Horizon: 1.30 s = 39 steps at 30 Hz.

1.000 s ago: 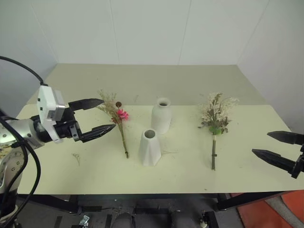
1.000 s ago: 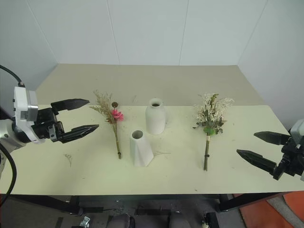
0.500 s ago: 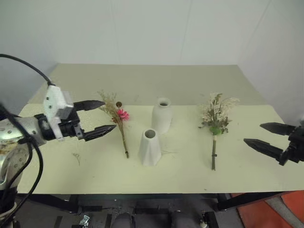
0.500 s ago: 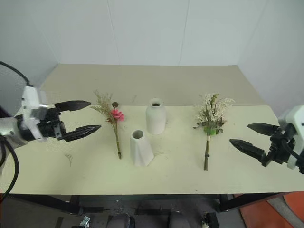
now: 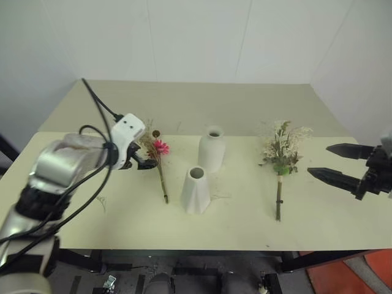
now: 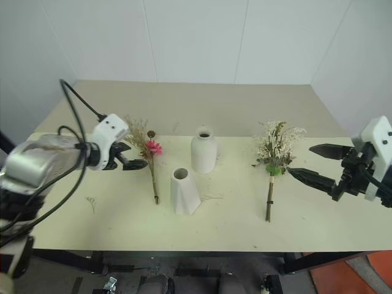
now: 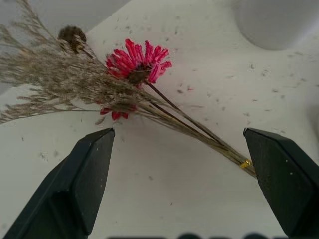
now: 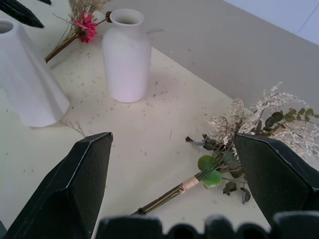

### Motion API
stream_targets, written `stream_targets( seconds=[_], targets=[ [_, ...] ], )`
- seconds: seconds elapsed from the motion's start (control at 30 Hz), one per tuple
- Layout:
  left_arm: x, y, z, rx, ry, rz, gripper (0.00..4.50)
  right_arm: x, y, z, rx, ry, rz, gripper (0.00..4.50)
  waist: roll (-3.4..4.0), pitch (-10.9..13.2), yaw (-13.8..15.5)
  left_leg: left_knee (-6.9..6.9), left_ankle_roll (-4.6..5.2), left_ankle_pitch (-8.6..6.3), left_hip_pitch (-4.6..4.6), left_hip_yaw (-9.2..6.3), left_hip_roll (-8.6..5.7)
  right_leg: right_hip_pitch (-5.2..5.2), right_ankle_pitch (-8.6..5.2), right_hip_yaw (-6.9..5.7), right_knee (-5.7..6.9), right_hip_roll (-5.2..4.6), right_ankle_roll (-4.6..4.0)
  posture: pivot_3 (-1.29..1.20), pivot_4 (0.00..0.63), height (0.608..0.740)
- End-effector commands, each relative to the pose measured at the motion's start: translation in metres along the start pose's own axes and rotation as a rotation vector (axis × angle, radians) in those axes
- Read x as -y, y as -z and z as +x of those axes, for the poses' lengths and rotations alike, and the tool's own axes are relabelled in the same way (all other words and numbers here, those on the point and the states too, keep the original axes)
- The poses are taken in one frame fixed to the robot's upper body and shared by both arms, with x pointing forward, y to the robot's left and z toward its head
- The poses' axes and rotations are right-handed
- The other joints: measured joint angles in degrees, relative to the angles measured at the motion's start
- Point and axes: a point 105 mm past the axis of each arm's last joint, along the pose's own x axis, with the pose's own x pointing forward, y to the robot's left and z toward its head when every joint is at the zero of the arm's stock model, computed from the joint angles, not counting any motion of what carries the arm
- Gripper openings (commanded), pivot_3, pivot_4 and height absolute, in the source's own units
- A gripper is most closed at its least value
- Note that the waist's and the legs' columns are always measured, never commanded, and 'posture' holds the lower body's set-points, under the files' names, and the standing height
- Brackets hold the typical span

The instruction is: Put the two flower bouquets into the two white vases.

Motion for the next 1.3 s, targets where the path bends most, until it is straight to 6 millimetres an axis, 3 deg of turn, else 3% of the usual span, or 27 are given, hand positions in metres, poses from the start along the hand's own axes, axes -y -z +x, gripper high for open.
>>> stream_targets(
  seconds=[0.03, 0.3, 0.33, 0.4, 0.63, 0.77, 0.8, 0.97, 1.07, 1.17, 1.3],
  targets=[
    [-0.008, -0.001, 0.012, -0.079, -0.085, -0.055, 4.5, -0.004, -0.016, -0.001, 0.048, -0.02, -0.069, 4.48, 0.0, 0.0, -0.03, 0.0, 0.0, 0.0, -0.09, -0.02, 0.0, -0.07, 0.0, -0.01, 0.0, 0.0, 0.0, 0.0, 0.15, 0.74],
    [-0.01, 0.004, 0.04, -0.172, -0.135, -0.084, 4.5, -0.009, -0.021, -0.002, 0.07, -0.038, -0.086, 4.48, -0.01, 0.01, -0.43, 0.02, 0.0, 0.01, -0.34, -0.06, -0.02, -0.38, 0.02, 0.0, 0.11, 0.0, -0.03, 0.0, 0.15, 0.74],
    [-0.011, 0.004, 0.042, -0.169, -0.14, -0.087, 4.32, -0.01, -0.021, -0.002, 0.071, -0.038, -0.086, 4.5, -0.01, 0.0, -0.41, 0.04, 0.0, 0.01, -0.35, -0.06, -0.02, -0.39, 0.02, 0.0, 0.12, 0.0, -0.03, 0.0, 0.15, 0.74],
    [-0.013, 0.001, 0.046, -0.156, -0.159, -0.083, 3.93, -0.011, -0.02, -0.001, 0.073, -0.038, -0.084, 4.5, -0.01, 0.01, -0.39, 0.06, 0.0, 0.01, -0.37, -0.06, -0.03, -0.39, 0.03, 0.0, 0.12, -0.01, -0.02, 0.0, 0.15, 0.74],
    [-0.023, -0.009, 0.049, -0.109, -0.21, -0.096, 1.71, -0.018, -0.019, 0.0, 0.074, -0.053, -0.079, 4.5, -0.01, 0.01, -0.35, 0.07, 0.0, 0.01, -0.41, -0.06, -0.06, -0.4, 0.04, 0.0, 0.11, -0.05, 0.0, 0.0, 0.15, 0.74],
    [-0.044, -0.017, 0.043, -0.018, -0.305, -0.147, 0.4, -0.021, -0.018, -0.001, 0.073, -0.062, -0.075, 4.5, -0.01, 0.01, -0.42, 0.08, 0.0, 0.01, -0.4, -0.07, -0.06, -0.41, 0.05, 0.0, 0.12, -0.04, 0.01, 0.0, 0.15, 0.74],
    [-0.051, -0.028, 0.04, 0.08, -0.356, -0.156, 0.08, -0.022, -0.017, 0.0, 0.072, -0.064, -0.074, 4.5, -0.01, 0.01, -0.4, 0.08, 0.0, 0.01, -0.4, -0.07, -0.06, -0.41, 0.05, 0.0, 0.12, -0.05, 0.01, 0.0, 0.15, 0.74],
    [-0.062, -0.09, 0.003, 0.558, -0.425, -0.172, 0.03, -0.023, -0.016, 0.0, 0.068, -0.069, -0.069, 4.5, -0.02, 0.01, 0.18, 0.15, -0.01, 0.01, -0.65, -0.09, -0.07, -0.59, 0.17, -0.01, 0.06, -0.1, 0.08, 0.0, 0.15, 0.74],
    [-0.049, -0.125, -0.022, 0.791, -0.284, -0.216, 0.03, -0.024, -0.015, 0.001, 0.067, -0.07, -0.068, 4.5, -0.02, 0.01, 0.55, 0.17, -0.02, 0.02, -0.73, -0.05, -0.11, -0.68, 0.26, 0.04, 0.05, -0.12, 0.12, 0.0, 0.15, 0.74],
    [-0.029, -0.148, -0.042, 0.941, -0.087, -0.21, 0.03, -0.025, -0.014, 0.0, 0.065, -0.07, -0.067, 4.5, -0.02, 0.01, 0.82, 0.19, -0.02, 0.02, -0.73, -0.03, -0.11, -0.68, 0.28, 0.03, 0.05, -0.11, 0.13, 0.0, 0.15, 0.74],
    [-0.007, -0.163, -0.06, 1.05, 0.144, -0.187, 0.03, -0.026, -0.013, 0.0, 0.066, -0.068, -0.068, 4.5, -0.02, 0.01, 0.87, 0.19, -0.02, 0.02, -0.74, -0.03, -0.11, -0.68, 0.27, 0.03, 0.04, -0.1, 0.13, 0.0, 0.15, 0.74]
  ],
)
